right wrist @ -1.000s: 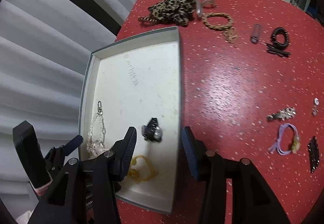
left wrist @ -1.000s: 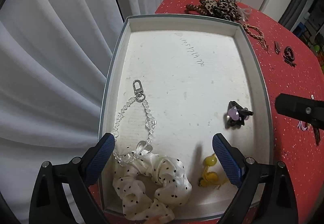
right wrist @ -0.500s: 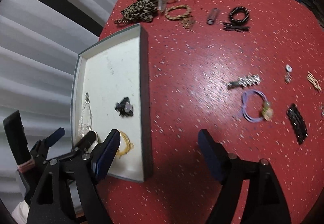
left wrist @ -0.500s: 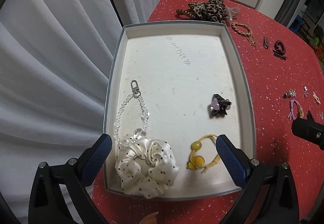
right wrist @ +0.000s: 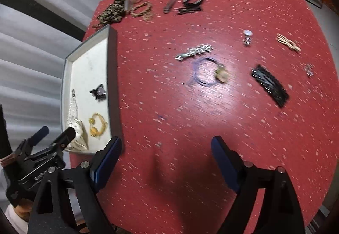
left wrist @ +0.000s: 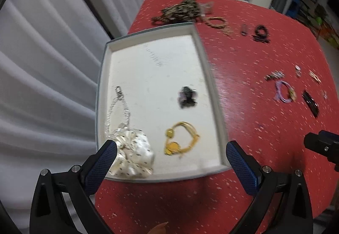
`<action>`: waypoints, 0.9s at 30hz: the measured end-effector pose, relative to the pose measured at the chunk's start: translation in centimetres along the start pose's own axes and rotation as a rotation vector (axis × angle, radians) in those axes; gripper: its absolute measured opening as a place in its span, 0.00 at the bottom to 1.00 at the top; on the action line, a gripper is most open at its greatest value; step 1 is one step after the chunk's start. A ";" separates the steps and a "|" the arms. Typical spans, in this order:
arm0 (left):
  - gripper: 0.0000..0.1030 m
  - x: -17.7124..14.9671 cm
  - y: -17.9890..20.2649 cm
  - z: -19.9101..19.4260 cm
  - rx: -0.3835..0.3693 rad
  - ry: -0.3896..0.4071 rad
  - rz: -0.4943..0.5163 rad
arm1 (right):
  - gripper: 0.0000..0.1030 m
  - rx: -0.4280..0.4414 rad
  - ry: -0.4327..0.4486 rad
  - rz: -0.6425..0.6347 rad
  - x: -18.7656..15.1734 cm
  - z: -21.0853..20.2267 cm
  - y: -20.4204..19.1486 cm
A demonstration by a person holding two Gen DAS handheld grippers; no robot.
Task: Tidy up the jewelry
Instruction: 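Move both open tools back over the remaining jewelry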
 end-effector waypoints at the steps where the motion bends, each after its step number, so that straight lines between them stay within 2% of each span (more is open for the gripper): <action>1: 1.00 -0.2 0.5 -0.3 -0.006 0.000 0.008 | 0.85 -0.005 0.001 0.003 -0.3 -0.2 0.4; 6: 1.00 -0.8 3.5 -1.2 -0.035 -0.010 0.033 | 0.86 -0.031 0.015 0.031 -1.9 -1.4 3.3; 7: 1.00 -0.9 4.1 -1.2 -0.043 -0.011 0.040 | 0.89 -0.032 0.019 0.039 -2.1 -1.6 3.7; 8: 1.00 -1.0 4.8 -1.3 -0.052 -0.015 0.049 | 0.99 -0.032 0.017 0.048 -2.4 -1.7 4.2; 17: 1.00 -2.3 10.3 -1.2 -0.156 -0.083 0.087 | 1.00 -0.058 -0.032 0.103 -4.6 -2.3 8.8; 27: 1.00 -2.3 15.1 0.6 -0.188 -0.138 0.053 | 1.00 -0.118 -0.046 0.145 -5.2 -2.6 14.4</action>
Point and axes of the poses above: each gripper's, at about its wrist camera, not at the fingertips, and z roughly the way its jaws point, y to its right, x to its top, the point moved 8 cm from there along z, roughly the way its jaws point, and after that the axes turned 6 degrees about -z, right-handed, at the moved point
